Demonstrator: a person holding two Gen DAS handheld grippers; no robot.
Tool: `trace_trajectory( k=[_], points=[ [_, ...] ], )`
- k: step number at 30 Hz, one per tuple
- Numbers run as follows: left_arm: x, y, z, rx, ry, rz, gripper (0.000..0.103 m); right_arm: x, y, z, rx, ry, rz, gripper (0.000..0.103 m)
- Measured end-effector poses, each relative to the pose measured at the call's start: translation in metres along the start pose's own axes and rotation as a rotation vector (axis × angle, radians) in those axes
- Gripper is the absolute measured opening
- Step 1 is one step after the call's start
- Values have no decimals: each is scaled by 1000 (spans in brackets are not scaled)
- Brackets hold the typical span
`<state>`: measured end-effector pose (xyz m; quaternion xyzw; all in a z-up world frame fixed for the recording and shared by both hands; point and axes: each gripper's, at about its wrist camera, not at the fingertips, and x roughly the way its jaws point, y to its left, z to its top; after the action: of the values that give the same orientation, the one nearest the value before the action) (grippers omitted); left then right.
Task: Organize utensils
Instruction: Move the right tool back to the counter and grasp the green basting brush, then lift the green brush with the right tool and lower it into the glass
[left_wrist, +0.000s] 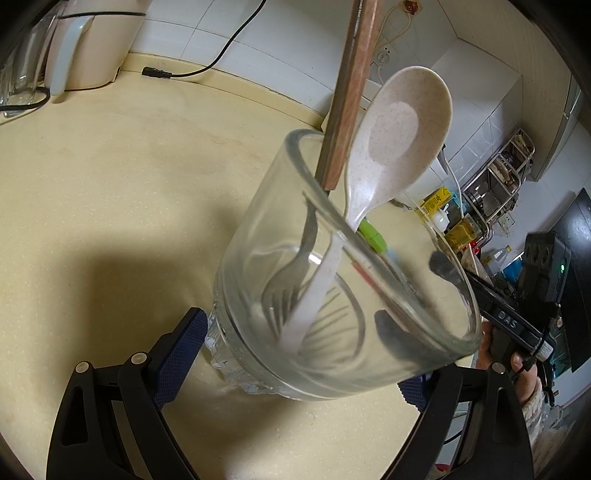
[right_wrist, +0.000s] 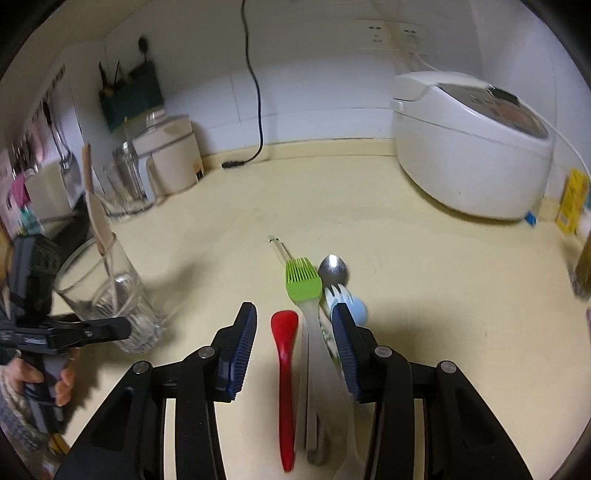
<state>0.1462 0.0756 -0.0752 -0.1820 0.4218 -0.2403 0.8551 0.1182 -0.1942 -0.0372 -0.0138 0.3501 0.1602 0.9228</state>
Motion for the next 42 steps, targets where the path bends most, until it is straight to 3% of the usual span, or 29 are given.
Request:
trace_trajectory(
  k=[11,18,24,27,29,33,42],
  points=[
    [0,0,1,-2,-1,-3,94,53,17,26,-78,125,-29,43],
    [-1,2,1,-9,-3,-12,94,87,22,30,-156,199,-160,43],
    [-1,4,1,-10,-3,-14,94,101,17,34,-127,227,-125,43],
    [-1,3,1,-11,-3,-15,94,101,14,36,-110,210,-76,41],
    [-1,3,1,-10,-3,-14,94,101,13,37,-106,203,-73,32],
    [-1,3,1,-10,-3,-14,94,90,11,36,-88,175,-62,31],
    [-1,3,1,-5,-2,-8,94,21,4,46,-32,-24,-28,31]
  ],
)
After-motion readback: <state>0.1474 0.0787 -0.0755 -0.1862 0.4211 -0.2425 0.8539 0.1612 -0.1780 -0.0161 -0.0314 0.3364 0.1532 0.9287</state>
